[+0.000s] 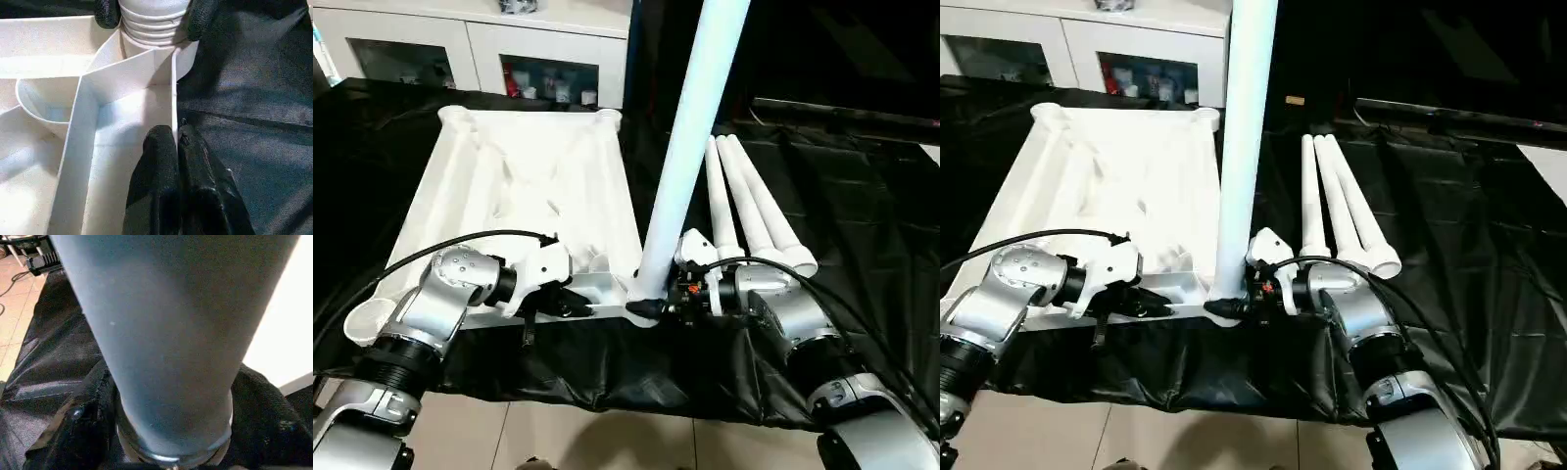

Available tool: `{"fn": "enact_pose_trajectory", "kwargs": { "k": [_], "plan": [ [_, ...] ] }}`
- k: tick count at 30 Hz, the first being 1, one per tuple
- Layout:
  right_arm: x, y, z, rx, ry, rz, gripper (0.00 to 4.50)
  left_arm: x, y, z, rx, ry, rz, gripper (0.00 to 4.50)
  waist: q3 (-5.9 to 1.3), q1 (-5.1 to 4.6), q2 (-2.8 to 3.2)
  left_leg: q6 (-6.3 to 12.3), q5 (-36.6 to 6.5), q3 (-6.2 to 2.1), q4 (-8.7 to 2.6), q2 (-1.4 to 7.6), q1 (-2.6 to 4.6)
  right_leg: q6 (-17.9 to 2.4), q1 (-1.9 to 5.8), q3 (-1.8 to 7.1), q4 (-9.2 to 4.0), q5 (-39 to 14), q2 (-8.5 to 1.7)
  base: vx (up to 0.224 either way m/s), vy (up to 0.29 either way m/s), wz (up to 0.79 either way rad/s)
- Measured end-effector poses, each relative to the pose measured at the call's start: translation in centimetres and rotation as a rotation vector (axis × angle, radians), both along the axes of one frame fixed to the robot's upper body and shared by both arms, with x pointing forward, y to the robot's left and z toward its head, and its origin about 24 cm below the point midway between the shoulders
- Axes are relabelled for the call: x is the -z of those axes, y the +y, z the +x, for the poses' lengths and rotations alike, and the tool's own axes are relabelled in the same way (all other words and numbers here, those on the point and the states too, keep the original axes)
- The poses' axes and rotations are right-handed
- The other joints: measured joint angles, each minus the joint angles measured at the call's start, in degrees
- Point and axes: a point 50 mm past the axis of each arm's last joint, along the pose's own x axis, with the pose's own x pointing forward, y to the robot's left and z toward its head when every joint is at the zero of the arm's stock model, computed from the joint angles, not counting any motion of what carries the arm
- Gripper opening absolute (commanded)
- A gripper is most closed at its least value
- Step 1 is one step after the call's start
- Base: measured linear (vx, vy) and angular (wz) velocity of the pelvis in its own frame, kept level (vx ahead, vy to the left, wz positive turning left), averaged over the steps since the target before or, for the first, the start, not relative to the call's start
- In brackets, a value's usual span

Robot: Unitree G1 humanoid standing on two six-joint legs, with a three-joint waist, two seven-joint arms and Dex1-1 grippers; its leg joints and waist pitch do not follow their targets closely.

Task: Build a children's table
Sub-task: Rotate leg to tighten

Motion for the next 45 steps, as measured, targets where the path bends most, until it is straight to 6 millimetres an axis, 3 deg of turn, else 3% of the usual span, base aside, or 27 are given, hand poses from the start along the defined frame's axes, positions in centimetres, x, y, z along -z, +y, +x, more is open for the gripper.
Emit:
{"fn": "enact_pose_trajectory", "kwargs": {
  "k": [5,10,16,17,21,23,30,32,38,45],
  "plan": [
    [0.7,1.5,1.0,0.246,-0.022,0.04,2.74,0.3,0.2,0.8,-0.181,-0.013,-0.015,0.0,-0.01,-0.85,0.0,-0.1,0.07,0.0,0.05,0.01,0.31,0.22,0.11,0.02,0.16,-0.13,0.0,0.0,0.0,0.0],
    [0.8,3.2,2.9,0.62,-0.011,0.057,2.72,0.6,-2.0,1.7,-0.377,-0.075,-0.03,0.0,0.0,-2.28,0.01,-0.19,0.12,-0.03,0.13,0.0,0.34,0.16,0.05,0.04,0.04,-0.09,0.0,0.0,0.0,0.0],
    [0.6,3.9,3.3,0.742,-0.028,0.061,2.72,0.8,-3.5,1.1,-0.452,-0.099,-0.048,0.0,-0.02,-2.2,-0.04,-0.22,0.03,0.0,-0.13,0.0,0.27,-0.05,-0.07,-0.01,0.03,0.04,0.0,0.0,0.0,0.0],
    [0.6,3.9,3.3,0.747,-0.032,0.063,3.07,0.8,-3.6,1.1,-0.455,-0.099,-0.051,0.0,-0.03,-2.19,-0.05,-0.22,0.03,0.01,-0.19,0.0,0.27,-0.05,-0.08,-0.01,0.02,0.04,0.0,0.0,0.0,0.0],
    [0.6,3.8,3.3,0.751,-0.038,0.07,3.3,0.7,-3.8,1.1,-0.454,-0.1,-0.053,0.0,-0.03,-2.15,-0.05,-0.21,0.02,0.03,-0.24,0.0,0.22,-0.04,-0.13,-0.01,-0.02,0.03,0.0,0.0,0.0,0.0],
    [0.6,3.7,3.3,0.723,-0.039,0.073,3.52,0.7,-3.6,1.1,-0.437,-0.106,-0.047,0.0,-0.02,-2.21,-0.06,-0.21,0.02,0.04,-0.23,0.0,0.21,-0.06,-0.13,-0.01,-0.05,0.04,0.0,0.0,0.0,0.0],
    [0.4,2.3,2.8,0.514,-0.054,0.057,3.52,0.4,-2.3,0.8,-0.349,-0.082,-0.043,0.0,0.03,-2.17,-0.08,-0.2,0.02,0.03,-0.24,0.02,0.01,-0.07,-0.27,-0.06,-0.05,0.04,0.02,0.0,0.0,0.0],
    [0.2,1.3,2.4,0.385,-0.057,0.039,3.52,0.2,-1.6,0.5,-0.281,-0.067,-0.039,0.0,0.05,-2.07,-0.08,-0.18,0.01,0.02,-0.24,0.02,-0.04,-0.07,-0.27,-0.07,-0.09,0.04,0.02,0.0,0.0,0.0],
    [-0.2,0.3,1.2,0.136,-0.037,0.019,3.52,0.1,-0.8,0.0,-0.143,-0.013,-0.042,0.0,0.06,-0.54,-0.1,-0.16,0.02,0.02,-0.16,0.03,-0.09,-0.07,-0.22,-0.06,-0.09,0.05,0.01,0.0,0.0,0.0],
    [-0.5,-0.5,0.3,-0.041,-0.015,-0.026,3.37,0.1,-0.3,-0.4,-0.037,0.033,-0.028,0.0,0.06,-0.02,-0.1,-0.17,0.03,0.03,-0.06,0.07,0.0,-0.08,-0.14,-0.06,0.01,0.05,0.0,0.0,0.0,0.0]
  ]
}}
